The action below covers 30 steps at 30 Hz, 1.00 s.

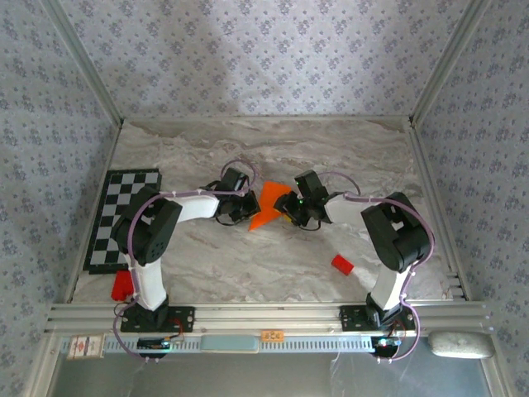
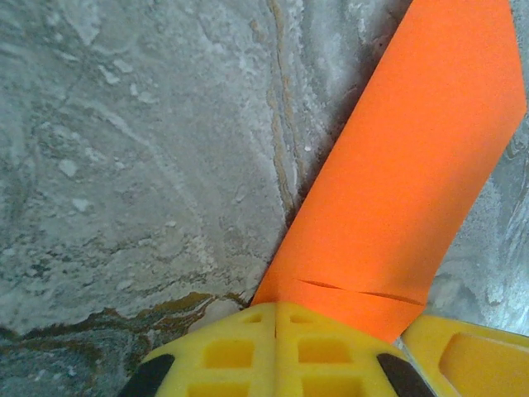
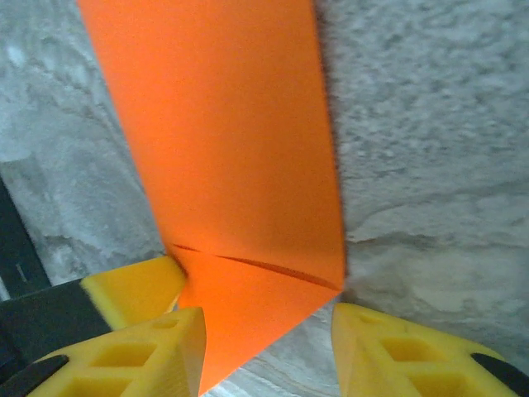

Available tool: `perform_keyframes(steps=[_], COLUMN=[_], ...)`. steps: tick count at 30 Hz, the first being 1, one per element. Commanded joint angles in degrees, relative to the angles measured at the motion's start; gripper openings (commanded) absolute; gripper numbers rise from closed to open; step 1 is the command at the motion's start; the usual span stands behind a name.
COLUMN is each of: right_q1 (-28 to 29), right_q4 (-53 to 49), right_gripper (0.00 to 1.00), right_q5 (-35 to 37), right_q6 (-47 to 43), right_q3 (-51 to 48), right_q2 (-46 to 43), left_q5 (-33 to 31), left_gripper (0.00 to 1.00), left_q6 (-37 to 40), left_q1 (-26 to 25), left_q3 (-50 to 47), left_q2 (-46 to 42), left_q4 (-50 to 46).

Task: Fold a paper plane with a square sheet of paper (pick it up from the middle)
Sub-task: Fold the wing for the fifth time at the center of the table.

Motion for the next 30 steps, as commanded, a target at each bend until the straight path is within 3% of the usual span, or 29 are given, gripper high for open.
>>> perform_keyframes(steps=[1, 19, 30], right_q1=[0.48, -0.31, -1.76], right_q4=[-3.94, 3.19, 8.68], right_gripper=[0.46, 0.42, 0.30], right_q5=[2.23, -4.04, -4.26], right_q6=[0.94, 0.77, 0.68], right_q3=[1.48, 3.68, 0.42], right_q2=[0.42, 3.26, 2.00], left_q5=[-0.60, 0.10, -0.09], left_gripper=[0.00, 0.01, 0.00], left_q6=[-0.68, -0.46, -0.41], left_q1=[-0.04, 0.01, 0.02], left_q3=[-1.69, -1.80, -1.81], left_q2=[0.62, 0.78, 0.71], left_q4=[-4.96, -5.26, -5.49])
